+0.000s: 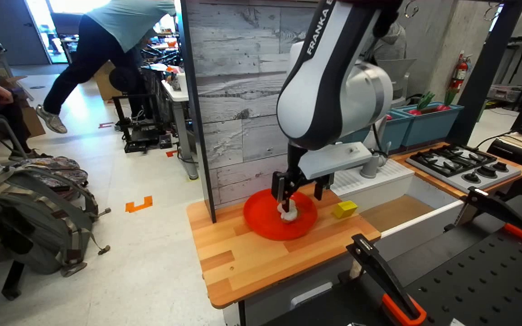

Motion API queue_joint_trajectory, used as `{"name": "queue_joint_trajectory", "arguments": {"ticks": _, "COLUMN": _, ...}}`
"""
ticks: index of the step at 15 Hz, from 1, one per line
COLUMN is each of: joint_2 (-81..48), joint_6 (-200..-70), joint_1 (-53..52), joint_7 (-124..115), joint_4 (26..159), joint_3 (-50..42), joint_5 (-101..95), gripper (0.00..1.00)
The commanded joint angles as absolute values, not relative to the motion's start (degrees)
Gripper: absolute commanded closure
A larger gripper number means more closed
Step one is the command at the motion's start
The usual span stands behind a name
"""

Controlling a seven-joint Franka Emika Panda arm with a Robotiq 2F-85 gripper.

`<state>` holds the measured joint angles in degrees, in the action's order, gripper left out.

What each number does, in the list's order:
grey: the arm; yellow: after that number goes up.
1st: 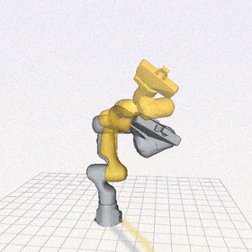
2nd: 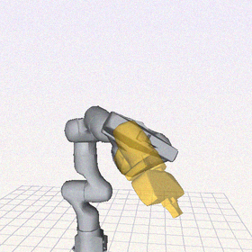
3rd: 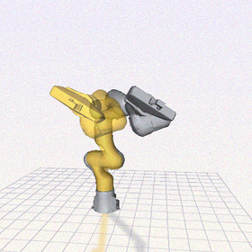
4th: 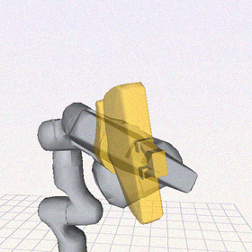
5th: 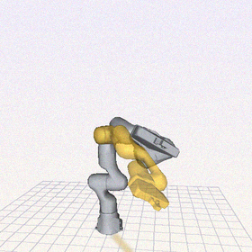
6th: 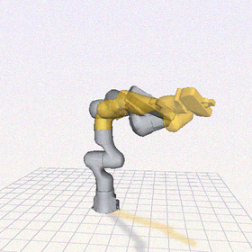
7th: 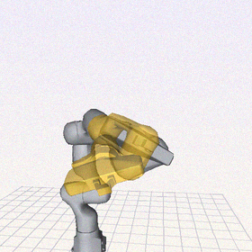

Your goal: Remove the doll from the plate

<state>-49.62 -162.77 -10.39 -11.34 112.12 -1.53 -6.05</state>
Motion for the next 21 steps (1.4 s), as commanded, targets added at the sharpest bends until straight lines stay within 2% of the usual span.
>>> {"name": "queue_joint_trajectory", "arguments": {"ticks": 1, "joint_2": -55.0, "joint_6": -160.3, "joint_1": -13.0, "joint_7": -12.8, "joint_4": 104.3, "joint_3": -3.2, "joint_5": -4.4, "gripper": 0.35}}
{"name": "queue_joint_trajectory", "arguments": {"ticks": 8, "joint_2": -58.2, "joint_6": -157.7, "joint_1": -14.7, "joint_7": -12.9, "joint_4": 98.8, "joint_3": -3.8, "joint_5": -4.4, "gripper": 0.88}}
{"name": "queue_joint_trajectory", "arguments": {"ticks": 10, "joint_2": -56.0, "joint_6": -157.8, "joint_1": -15.9, "joint_7": -13.8, "joint_4": 100.8, "joint_3": -4.4, "joint_5": -4.7, "gripper": 1.00}}
{"name": "queue_joint_trajectory", "arguments": {"ticks": 11, "joint_2": -54.7, "joint_6": -158.0, "joint_1": -15.9, "joint_7": -13.5, "joint_4": 101.9, "joint_3": -4.0, "joint_5": -4.8, "gripper": 0.97}}
{"name": "queue_joint_trajectory", "arguments": {"ticks": 17, "joint_2": -46.4, "joint_6": -159.3, "joint_1": -19.6, "joint_7": -13.3, "joint_4": 108.3, "joint_3": -3.0, "joint_5": -5.9, "gripper": 0.96}}
{"name": "queue_joint_trajectory", "arguments": {"ticks": 21, "joint_2": -46.5, "joint_6": -158.9, "joint_1": -21.9, "joint_7": -12.5, "joint_4": 107.7, "joint_3": -1.5, "joint_5": -6.4, "gripper": 0.96}}
